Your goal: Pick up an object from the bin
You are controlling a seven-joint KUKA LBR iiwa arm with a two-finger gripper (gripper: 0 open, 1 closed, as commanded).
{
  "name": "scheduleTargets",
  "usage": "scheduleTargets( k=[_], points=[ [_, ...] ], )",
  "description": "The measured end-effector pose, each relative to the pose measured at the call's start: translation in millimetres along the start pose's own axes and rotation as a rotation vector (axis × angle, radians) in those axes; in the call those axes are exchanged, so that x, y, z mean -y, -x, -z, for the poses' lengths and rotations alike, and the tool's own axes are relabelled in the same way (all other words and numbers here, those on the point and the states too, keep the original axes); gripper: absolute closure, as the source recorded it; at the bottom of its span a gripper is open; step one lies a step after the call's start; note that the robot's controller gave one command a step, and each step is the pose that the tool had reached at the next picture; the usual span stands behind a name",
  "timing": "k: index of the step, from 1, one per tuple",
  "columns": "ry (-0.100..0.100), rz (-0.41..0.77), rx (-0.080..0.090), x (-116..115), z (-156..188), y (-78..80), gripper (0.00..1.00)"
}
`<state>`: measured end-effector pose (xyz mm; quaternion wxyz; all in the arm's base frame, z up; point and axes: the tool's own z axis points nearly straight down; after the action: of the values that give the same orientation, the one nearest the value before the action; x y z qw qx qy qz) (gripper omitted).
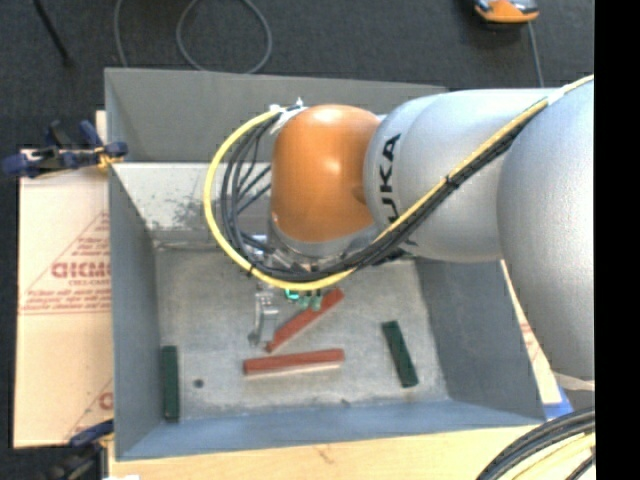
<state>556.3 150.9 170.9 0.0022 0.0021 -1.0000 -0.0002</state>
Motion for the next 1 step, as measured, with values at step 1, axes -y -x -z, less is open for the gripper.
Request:
scheduleTargets(
  k=[1],
  points=[
    [-0.003,0.145,0.004,82.8,-103.1,22.2,0.00]
  ],
)
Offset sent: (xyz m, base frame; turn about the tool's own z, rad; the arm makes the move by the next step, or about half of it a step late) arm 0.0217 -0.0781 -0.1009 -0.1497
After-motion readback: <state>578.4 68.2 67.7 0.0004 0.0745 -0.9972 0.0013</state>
